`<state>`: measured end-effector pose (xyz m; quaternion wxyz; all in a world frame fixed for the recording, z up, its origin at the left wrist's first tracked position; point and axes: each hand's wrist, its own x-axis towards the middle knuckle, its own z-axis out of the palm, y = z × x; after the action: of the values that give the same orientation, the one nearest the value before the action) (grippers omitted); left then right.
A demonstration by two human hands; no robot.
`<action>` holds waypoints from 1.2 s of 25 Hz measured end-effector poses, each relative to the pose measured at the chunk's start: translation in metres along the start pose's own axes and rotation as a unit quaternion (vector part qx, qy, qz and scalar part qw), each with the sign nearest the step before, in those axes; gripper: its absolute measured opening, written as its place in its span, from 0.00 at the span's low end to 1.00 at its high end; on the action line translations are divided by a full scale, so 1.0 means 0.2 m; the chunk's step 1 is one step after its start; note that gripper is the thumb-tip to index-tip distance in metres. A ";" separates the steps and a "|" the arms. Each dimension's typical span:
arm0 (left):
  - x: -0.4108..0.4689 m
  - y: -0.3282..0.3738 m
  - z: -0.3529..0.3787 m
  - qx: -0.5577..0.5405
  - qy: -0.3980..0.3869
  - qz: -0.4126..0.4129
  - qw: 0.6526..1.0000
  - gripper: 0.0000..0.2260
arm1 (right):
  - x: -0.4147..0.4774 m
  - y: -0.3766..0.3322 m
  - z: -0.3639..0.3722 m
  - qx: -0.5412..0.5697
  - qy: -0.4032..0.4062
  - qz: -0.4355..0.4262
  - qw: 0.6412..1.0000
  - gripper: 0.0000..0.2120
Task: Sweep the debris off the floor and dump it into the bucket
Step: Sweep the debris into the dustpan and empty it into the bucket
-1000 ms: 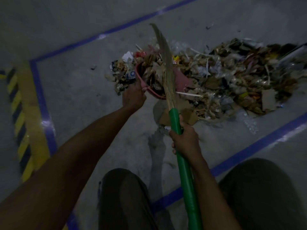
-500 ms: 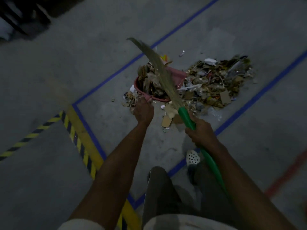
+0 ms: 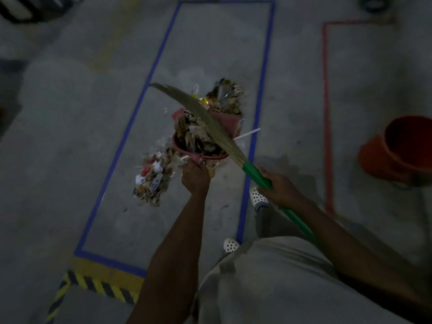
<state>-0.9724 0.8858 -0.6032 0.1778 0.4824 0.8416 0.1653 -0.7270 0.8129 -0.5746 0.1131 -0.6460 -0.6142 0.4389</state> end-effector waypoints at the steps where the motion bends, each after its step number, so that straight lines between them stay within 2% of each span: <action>1: -0.01 0.08 0.03 -0.005 -0.019 0.021 1.000 0.17 | -0.04 0.06 -0.03 0.009 0.023 0.013 1.000 0.38; 3: -0.05 0.24 0.08 -0.012 -0.041 0.068 0.997 0.18 | -0.10 0.15 -0.09 0.032 0.057 0.036 0.997 0.38; 6: -0.13 0.46 0.21 -0.059 -0.063 0.141 0.986 0.14 | -0.20 0.31 -0.18 0.061 0.107 0.078 0.989 0.38; 9: -0.17 0.71 0.36 -0.034 -0.125 0.201 0.971 0.12 | -0.28 0.45 -0.29 0.074 0.153 0.123 0.978 0.39; 14: -0.28 1.27 0.66 -0.008 -0.180 0.284 0.942 0.11 | -0.34 0.72 -0.54 0.161 0.255 0.193 0.934 0.35; 20: -0.50 1.93 0.93 0.002 -0.232 0.367 0.901 0.12 | -0.45 0.98 -0.92 0.170 0.335 0.234 0.897 0.37; 23: -0.62 2.18 1.06 0.013 -0.256 0.409 0.876 0.12 | -0.49 1.08 -1.00 0.210 0.381 0.264 0.861 0.37; 26: -0.73 2.38 1.17 0.012 -0.288 0.447 0.847 0.13 | -0.53 1.18 -1.04 0.269 0.422 0.310 0.808 0.36; 30: -0.83 2.63 1.34 0.032 -0.319 0.505 0.801 0.12 | -0.49 1.28 -1.15 0.296 0.442 0.363 0.765 0.37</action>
<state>-0.3748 1.0215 -0.5793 0.3122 0.8700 0.3795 0.0413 -0.3725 0.7595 -0.5727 0.3897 -0.8777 -0.0558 0.2732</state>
